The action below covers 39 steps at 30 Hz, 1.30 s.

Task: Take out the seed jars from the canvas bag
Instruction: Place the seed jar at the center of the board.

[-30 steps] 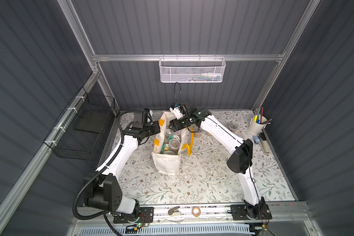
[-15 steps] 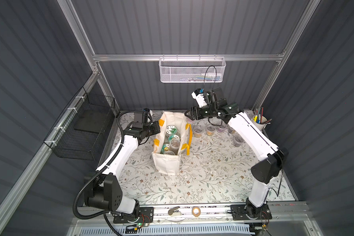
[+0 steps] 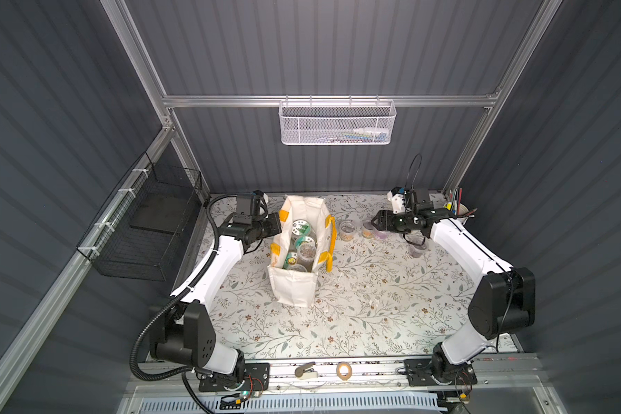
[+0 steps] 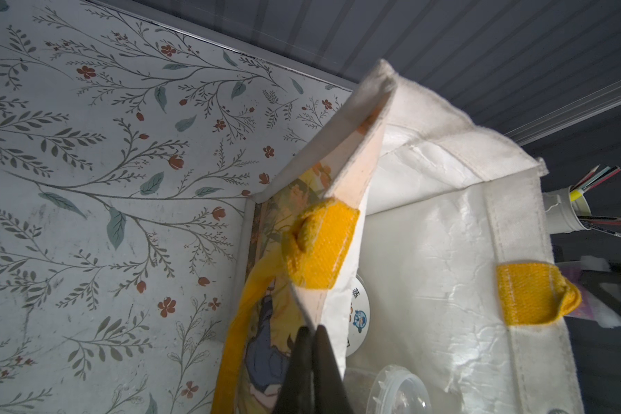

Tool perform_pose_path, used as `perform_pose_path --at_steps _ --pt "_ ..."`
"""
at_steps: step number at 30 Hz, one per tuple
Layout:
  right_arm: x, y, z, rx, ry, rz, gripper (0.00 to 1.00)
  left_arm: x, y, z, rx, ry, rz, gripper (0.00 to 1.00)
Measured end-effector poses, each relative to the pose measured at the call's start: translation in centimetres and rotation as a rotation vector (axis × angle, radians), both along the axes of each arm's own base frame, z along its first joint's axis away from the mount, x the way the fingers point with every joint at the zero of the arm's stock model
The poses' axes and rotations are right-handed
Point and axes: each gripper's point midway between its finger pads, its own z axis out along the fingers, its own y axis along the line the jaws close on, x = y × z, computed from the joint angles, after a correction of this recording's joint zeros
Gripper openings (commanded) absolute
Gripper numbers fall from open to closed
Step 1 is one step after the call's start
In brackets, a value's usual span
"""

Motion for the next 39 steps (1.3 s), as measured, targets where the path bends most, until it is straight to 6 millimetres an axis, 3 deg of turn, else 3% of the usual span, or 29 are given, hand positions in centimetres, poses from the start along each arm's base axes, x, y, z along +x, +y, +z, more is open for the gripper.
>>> perform_pose_path --at_steps 6,12,19,23,26,30,34,37,39 --pt "0.2 -3.5 -4.7 -0.009 0.061 -0.101 0.72 0.0 0.0 0.0 -0.001 0.0 -0.001 0.0" --pt "1.6 -5.5 -7.5 -0.06 0.076 -0.164 0.73 0.0 0.0 0.0 -0.002 0.0 -0.002 0.0" --pt "2.3 -6.3 -9.7 -0.095 0.096 -0.194 0.76 0.0 0.0 0.0 -0.002 0.0 -0.002 0.0" --pt "2.4 -6.9 -9.9 -0.103 0.098 -0.21 0.91 0.0 0.0 0.0 -0.002 0.0 -0.002 0.0" --pt "2.4 -7.1 -9.8 -0.112 0.1 -0.222 0.96 0.0 0.0 0.0 -0.002 0.0 -0.002 0.0" --pt "2.1 -7.1 -8.3 -0.108 0.067 -0.222 0.95 0.0 0.0 -0.1 -0.001 0.003 -0.002 0.0" --pt "1.6 -5.9 -4.1 -0.096 -0.02 -0.187 0.93 0.1 -0.1 -0.2 0.001 0.012 -0.003 0.0" --pt "1.3 -2.5 -0.3 -0.091 -0.093 -0.096 0.93 0.2 -0.1 -0.2 0.001 0.012 -0.003 0.0" --pt "0.8 1.2 2.6 -0.078 -0.149 0.004 0.93 0.2 -0.1 -0.2 0.002 0.011 -0.004 0.0"
